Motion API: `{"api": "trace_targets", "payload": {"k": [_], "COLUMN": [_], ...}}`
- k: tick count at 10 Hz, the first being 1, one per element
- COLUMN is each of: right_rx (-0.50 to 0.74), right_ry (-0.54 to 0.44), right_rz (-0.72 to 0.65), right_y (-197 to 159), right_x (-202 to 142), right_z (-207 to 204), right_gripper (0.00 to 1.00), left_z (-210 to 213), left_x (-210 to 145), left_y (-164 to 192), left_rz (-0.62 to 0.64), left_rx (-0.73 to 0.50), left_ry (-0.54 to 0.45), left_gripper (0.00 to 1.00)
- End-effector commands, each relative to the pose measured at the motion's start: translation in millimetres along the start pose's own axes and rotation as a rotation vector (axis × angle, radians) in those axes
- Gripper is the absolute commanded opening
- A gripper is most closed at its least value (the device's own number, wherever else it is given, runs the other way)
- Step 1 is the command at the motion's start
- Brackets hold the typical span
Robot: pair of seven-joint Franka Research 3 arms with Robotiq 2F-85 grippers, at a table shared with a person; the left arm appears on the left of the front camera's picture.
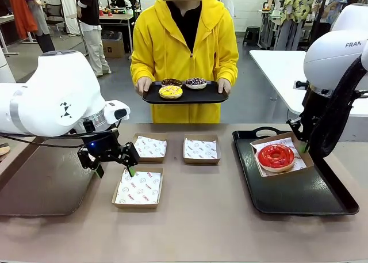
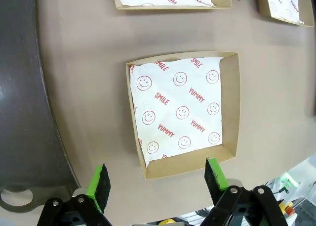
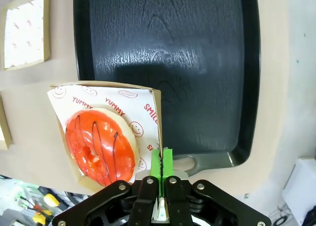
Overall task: Individually package the donuts and arrange them on the tray.
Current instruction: Place the picked Paper togo box on the Handle tray while simultaneously picking up another Paper togo box from the table with the other hand.
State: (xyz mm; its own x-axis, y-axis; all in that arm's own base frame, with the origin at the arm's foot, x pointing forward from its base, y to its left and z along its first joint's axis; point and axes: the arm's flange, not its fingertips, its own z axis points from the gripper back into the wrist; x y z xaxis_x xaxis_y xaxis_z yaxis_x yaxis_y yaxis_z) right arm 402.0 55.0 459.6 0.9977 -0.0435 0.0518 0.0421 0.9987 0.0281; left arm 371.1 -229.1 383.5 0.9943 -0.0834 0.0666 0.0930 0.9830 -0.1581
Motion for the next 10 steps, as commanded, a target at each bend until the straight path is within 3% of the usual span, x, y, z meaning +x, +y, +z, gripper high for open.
{"api": "trace_targets", "payload": {"k": [1,5,10], "right_rx": [0.007,0.000,-0.020], "right_ry": [-0.007,0.000,0.059], "right_rz": [-0.010,0.000,0.024], "right_y": [0,0,-2], "right_x": [0,0,-18], "right_z": [1,0,-42], "right_gripper": [0.01,0.01,0.01], "left_z": [4,3,-26], "left_x": [-6,0,1], "left_y": [2,0,7], "left_rz": [-0.006,0.000,0.043], "left_rx": [0.012,-0.003,0.009], "left_ry": [-0.014,-0.006,0.027], "left_gripper": [1.00,1.00,1.00]}}
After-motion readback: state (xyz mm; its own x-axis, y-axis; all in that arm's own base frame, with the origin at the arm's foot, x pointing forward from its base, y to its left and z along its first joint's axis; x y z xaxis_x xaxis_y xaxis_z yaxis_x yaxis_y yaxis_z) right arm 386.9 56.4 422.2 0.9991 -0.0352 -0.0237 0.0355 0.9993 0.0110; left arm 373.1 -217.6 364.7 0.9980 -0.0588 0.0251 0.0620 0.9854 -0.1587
